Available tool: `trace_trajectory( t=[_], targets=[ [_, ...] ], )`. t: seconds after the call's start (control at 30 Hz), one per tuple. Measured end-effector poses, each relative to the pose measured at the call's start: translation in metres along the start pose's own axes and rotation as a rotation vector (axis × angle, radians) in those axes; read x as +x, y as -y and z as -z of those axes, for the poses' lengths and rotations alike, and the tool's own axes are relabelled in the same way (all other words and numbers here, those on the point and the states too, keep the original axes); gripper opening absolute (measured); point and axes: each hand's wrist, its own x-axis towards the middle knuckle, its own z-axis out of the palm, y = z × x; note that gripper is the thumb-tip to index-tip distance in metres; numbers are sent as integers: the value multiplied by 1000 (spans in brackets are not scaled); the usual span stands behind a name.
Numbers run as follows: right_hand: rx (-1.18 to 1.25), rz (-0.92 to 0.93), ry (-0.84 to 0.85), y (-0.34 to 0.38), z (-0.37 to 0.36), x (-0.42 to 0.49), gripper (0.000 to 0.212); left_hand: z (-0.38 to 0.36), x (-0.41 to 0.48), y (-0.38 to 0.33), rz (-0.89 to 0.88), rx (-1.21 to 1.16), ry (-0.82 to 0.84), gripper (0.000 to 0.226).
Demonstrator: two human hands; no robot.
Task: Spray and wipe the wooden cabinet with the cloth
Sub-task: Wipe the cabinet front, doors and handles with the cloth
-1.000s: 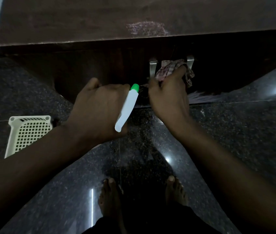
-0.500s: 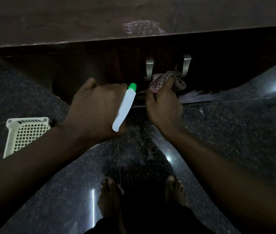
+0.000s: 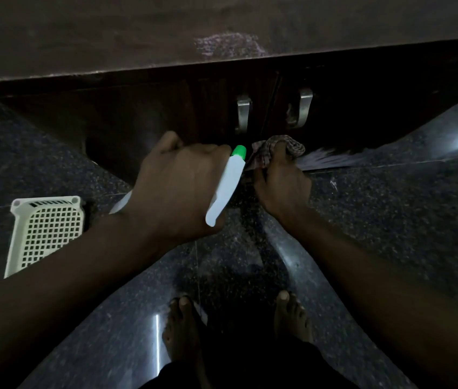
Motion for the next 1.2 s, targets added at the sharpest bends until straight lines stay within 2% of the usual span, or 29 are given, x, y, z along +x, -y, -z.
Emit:
trace_trajectory(
  t=[0.17, 0.33, 0.43, 0.6, 0.77, 0.87, 0.93, 1.03, 1.2],
  targets=[
    [41, 61, -3, 7, 4, 1, 40, 4, 10, -9, 1, -1, 2, 19],
    [112, 51, 46, 13, 12, -1, 40, 3, 16, -13, 6, 4, 59, 8],
    [155, 46, 41, 16, 16, -2, 37, -1, 14, -11, -3, 40, 121, 10],
    [245, 20, 28, 23, 20, -2, 43, -3, 9, -9, -8, 21, 117, 10],
    [396, 89, -54, 37, 35, 0, 49, -3, 3, -6, -7, 23, 90, 15],
    [359, 162, -145, 46, 45, 6, 52, -2, -1, -4, -12, 23, 60, 24],
    [292, 202, -172, 48, 48, 7, 50, -2, -4, -3, -11, 19, 62, 21],
    [248, 224, -165, 45, 45, 6, 49, -4, -7, -1, 5, 24, 85, 11],
    [194, 255, -145, 31, 32, 5, 31, -4, -7, -2, 30, -7, 76, 19]
  ],
)
